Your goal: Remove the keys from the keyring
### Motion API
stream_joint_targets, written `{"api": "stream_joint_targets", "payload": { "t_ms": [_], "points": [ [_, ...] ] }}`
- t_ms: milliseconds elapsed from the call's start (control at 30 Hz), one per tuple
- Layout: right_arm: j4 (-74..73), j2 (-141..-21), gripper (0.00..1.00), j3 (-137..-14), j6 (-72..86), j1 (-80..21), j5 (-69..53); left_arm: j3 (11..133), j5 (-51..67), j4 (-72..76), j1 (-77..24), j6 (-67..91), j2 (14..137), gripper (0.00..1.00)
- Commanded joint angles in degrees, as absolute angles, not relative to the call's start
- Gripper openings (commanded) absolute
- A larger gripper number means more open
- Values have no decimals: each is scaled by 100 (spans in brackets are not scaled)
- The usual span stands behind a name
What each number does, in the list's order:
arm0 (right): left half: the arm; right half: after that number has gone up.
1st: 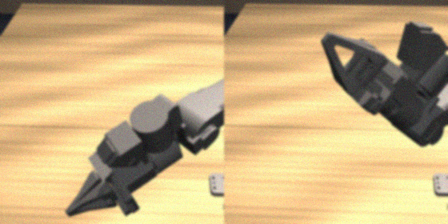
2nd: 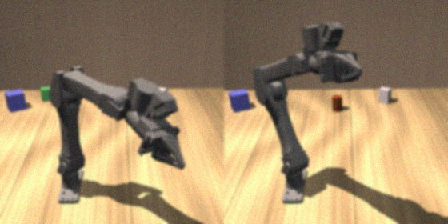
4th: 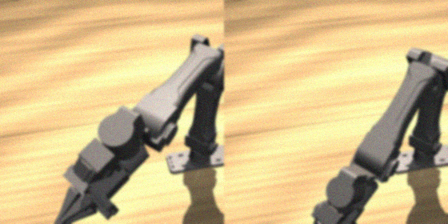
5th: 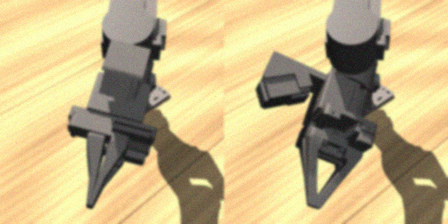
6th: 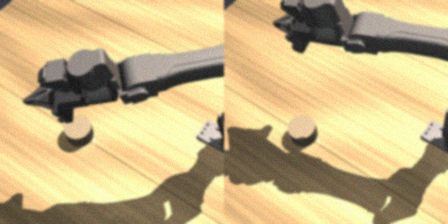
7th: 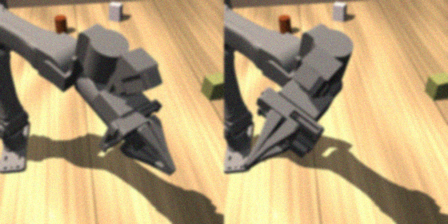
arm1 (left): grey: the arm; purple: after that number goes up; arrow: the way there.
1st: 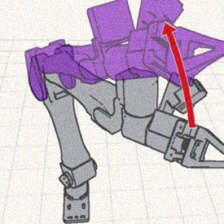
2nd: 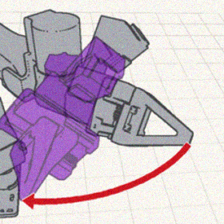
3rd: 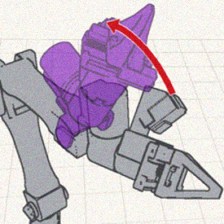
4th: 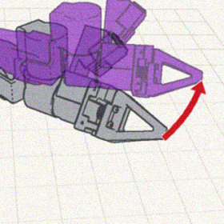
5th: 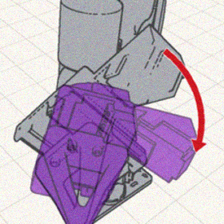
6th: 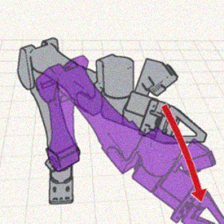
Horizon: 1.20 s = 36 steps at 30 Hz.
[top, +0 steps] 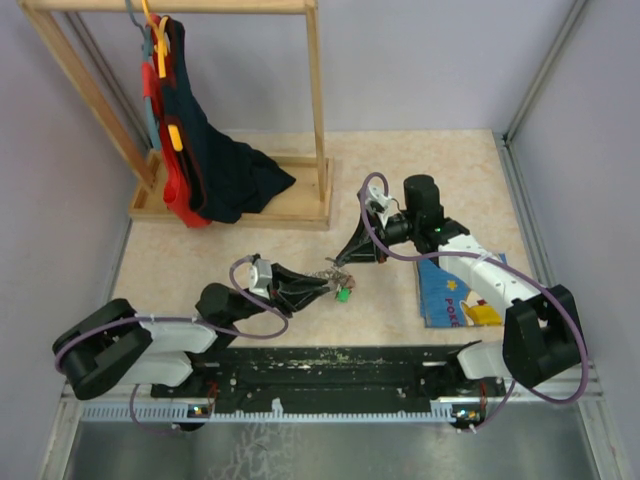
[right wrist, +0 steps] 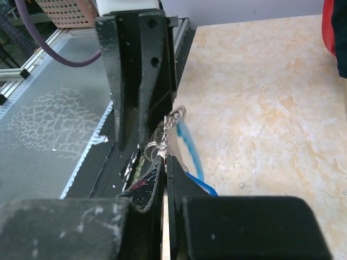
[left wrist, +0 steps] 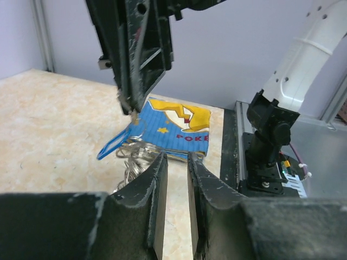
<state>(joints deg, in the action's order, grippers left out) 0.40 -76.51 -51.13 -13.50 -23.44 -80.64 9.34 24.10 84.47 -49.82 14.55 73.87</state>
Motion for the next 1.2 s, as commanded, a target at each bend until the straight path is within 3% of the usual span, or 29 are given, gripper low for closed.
{"api": "stream_joint_targets", "payload": {
  "t_ms": [0, 400, 800, 1167],
  "points": [
    [299, -7518, 0, -5473, -1433, -2277, -8229, 1191, 2477, 7797, -5194, 1044, 7013, 28],
    [308, -7515, 0, -5467, -1415, -2250, -8144, 1465, 2437, 7631, -5467, 938, 7146, 29],
    [362, -7515, 0, -5440, -1366, -2242, -8061, 1545, 1304, 7786, -5616, 504, 7702, 34],
    [394, -7506, 0, -5421, -1341, -2241, -8025, 1760, 1322, 7995, -5616, 364, 8138, 27]
  ]
}}
